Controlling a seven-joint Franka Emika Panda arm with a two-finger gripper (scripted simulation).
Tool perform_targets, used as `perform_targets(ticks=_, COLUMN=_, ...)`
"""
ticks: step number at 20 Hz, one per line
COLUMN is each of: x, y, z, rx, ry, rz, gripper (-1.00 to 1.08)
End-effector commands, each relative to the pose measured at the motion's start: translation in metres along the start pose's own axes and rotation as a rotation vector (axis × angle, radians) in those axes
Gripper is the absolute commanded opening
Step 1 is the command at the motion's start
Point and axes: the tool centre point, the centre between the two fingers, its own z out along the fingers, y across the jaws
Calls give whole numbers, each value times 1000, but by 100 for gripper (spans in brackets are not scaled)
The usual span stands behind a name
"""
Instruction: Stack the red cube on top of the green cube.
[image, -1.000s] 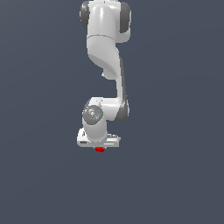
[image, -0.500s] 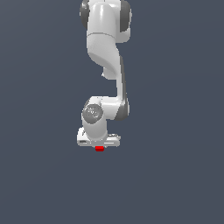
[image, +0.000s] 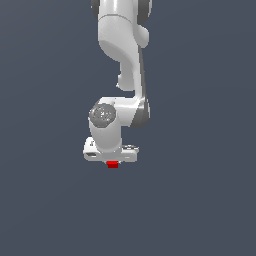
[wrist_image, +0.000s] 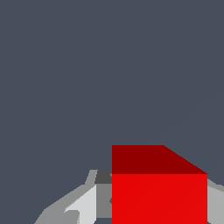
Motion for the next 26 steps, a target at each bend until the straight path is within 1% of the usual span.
perform_targets(ticks=1, x=0, y=0, z=-16, rx=0, ry=0, rz=0, gripper=-100)
perform_targets(ticks=7, x=1, y=0, z=-34, rx=0, ry=0, rz=0, gripper=-100)
perform_targets(ticks=15, x=-2, y=2, z=-32, rx=0, ry=1, rz=0, gripper=-100)
perform_targets(ticks=21, x=-17, y=10, z=-25, rx=0, ry=1, rz=0, gripper=-100)
perform_targets(ticks=26, x=-39, y=23, z=-15, rx=0, ry=1, rz=0, gripper=-100)
